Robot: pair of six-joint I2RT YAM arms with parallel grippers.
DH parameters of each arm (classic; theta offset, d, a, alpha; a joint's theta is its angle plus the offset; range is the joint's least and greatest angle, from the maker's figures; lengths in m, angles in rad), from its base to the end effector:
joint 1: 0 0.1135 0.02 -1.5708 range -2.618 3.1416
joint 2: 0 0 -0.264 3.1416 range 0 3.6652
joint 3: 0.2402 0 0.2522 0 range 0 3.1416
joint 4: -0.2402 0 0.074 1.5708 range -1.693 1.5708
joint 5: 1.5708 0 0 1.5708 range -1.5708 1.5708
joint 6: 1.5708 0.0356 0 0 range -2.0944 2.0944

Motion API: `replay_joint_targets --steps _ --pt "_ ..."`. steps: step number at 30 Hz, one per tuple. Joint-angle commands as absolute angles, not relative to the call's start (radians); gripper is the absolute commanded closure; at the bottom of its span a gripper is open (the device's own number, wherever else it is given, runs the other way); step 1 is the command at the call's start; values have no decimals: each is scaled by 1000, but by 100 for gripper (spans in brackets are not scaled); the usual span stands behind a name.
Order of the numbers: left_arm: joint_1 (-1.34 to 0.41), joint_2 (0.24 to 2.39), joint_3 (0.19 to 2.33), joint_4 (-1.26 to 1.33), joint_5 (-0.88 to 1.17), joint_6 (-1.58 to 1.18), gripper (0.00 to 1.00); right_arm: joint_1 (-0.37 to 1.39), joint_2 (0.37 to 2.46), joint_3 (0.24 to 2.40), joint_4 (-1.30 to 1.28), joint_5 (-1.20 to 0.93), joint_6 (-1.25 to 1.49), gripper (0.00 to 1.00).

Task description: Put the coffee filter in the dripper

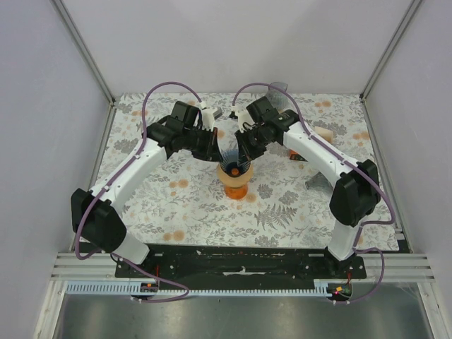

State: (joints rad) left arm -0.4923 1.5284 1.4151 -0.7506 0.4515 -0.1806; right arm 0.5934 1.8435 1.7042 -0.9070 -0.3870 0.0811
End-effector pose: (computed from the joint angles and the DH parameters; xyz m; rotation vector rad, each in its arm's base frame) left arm 0.2816 -0.1686 0.3286 0.5951 2.4278 -0.8433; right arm 0.3204 0.2323 0.3006 -0.8154 2.5571 0.7337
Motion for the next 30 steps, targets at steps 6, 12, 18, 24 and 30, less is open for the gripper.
replay_joint_targets --steps 6,12,18,24,30 --pt "-529 1566 1319 -726 420 -161 98 597 1810 1543 -742 -365 84 100" --pt "-525 1644 1284 -761 410 -134 98 597 1812 1496 -716 -347 98 100" --pt "-512 1678 1232 -782 362 -83 98 603 1796 1463 -683 -327 117 100" --pt "-520 1661 1209 -775 324 -49 98 603 1799 1459 -680 -324 112 100" --pt "-518 1649 1359 -818 380 -55 98 603 1775 1561 -721 -365 100 94"
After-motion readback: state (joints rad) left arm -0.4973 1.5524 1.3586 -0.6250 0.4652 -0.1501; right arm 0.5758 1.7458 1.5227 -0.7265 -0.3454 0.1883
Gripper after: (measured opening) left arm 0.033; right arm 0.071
